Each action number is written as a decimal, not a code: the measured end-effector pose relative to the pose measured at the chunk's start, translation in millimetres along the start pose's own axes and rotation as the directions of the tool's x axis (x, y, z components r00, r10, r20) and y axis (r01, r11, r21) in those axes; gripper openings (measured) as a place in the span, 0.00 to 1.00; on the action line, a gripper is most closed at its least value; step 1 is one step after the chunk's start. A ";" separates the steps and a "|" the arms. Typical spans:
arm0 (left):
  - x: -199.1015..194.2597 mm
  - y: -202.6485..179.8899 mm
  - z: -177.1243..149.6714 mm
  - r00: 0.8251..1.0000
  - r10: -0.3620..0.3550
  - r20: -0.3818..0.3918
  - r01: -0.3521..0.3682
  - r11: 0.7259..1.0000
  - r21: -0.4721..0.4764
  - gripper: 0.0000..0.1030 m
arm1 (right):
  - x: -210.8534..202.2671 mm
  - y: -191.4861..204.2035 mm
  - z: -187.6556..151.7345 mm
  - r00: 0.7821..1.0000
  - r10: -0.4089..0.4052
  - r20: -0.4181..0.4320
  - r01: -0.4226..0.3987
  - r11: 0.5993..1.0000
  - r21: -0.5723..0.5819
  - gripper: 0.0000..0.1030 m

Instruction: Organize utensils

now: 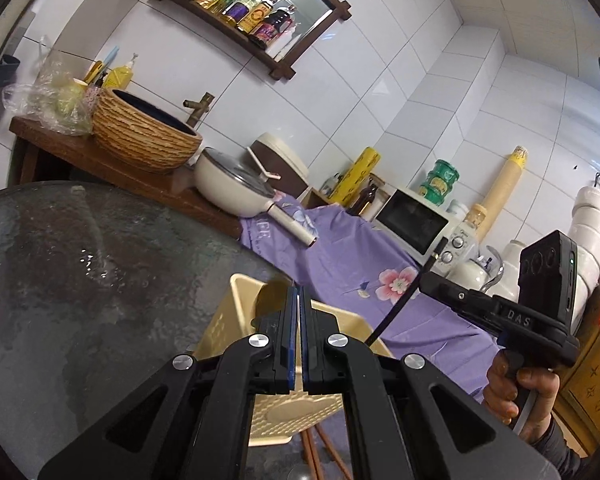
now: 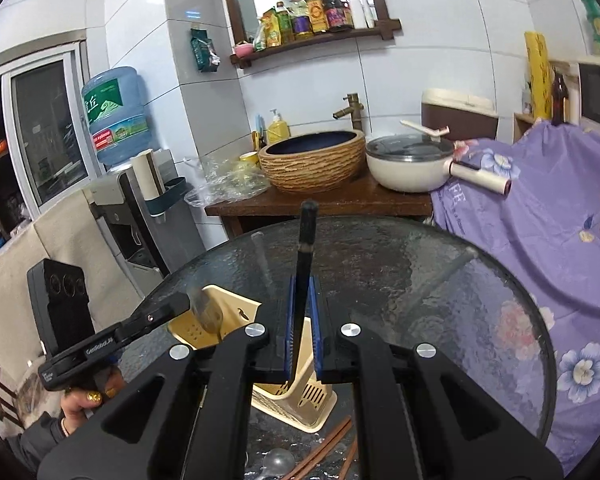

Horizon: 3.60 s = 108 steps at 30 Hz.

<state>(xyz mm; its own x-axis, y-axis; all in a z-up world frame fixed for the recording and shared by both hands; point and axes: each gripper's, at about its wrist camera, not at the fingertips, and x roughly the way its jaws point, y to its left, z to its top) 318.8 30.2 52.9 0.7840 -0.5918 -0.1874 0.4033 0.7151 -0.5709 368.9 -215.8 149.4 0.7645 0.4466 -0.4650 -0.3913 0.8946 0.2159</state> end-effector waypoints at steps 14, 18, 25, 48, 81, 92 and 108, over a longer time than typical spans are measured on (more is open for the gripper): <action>-44.6 -35.9 -19.5 0.969 0.246 0.029 -0.246 0.943 0.222 0.94 | -18.9 1.8 -46.1 0.998 -0.055 -0.002 0.055 0.998 0.001 0.71; -57.1 -38.9 -35.1 0.951 0.309 0.004 -0.300 0.920 0.250 0.94 | -30.4 -0.7 -75.7 0.997 -0.073 -0.019 0.073 0.997 0.001 0.75; -69.8 -31.6 -58.8 0.925 0.370 -0.083 -0.345 0.913 0.216 0.94 | -33.8 -11.4 -124.8 0.992 -0.072 -0.103 0.077 0.995 0.055 0.76; -49.7 2.5 -122.3 0.788 0.528 -0.317 -0.475 0.849 0.233 0.76 | 12.5 -18.9 -202.3 0.922 -0.179 -0.345 0.181 0.983 -0.025 0.58; -27.6 13.0 -119.8 0.696 0.632 -0.342 -0.524 0.772 0.360 0.48 | 30.2 -7.3 -199.9 0.886 -0.262 -0.382 0.244 0.965 -0.095 0.37; -6.9 11.2 -115.4 0.660 0.665 -0.351 -0.521 0.741 0.423 0.40 | 33.0 -5.9 -197.8 0.883 -0.267 -0.386 0.242 0.964 -0.114 0.37; 14.8 31.7 -96.8 0.634 0.671 -0.385 -0.517 0.738 0.434 0.15 | 67.3 -16.8 -171.3 0.865 -0.269 -0.423 0.249 0.963 -0.103 0.17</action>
<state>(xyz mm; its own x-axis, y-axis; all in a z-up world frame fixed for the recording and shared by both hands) 297.5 8.1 -45.3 0.5854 -0.0387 -0.8098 0.0967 0.9951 0.0223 339.2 -203.6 -32.6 0.5501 0.1384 -0.8236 -0.2390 0.9710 0.0035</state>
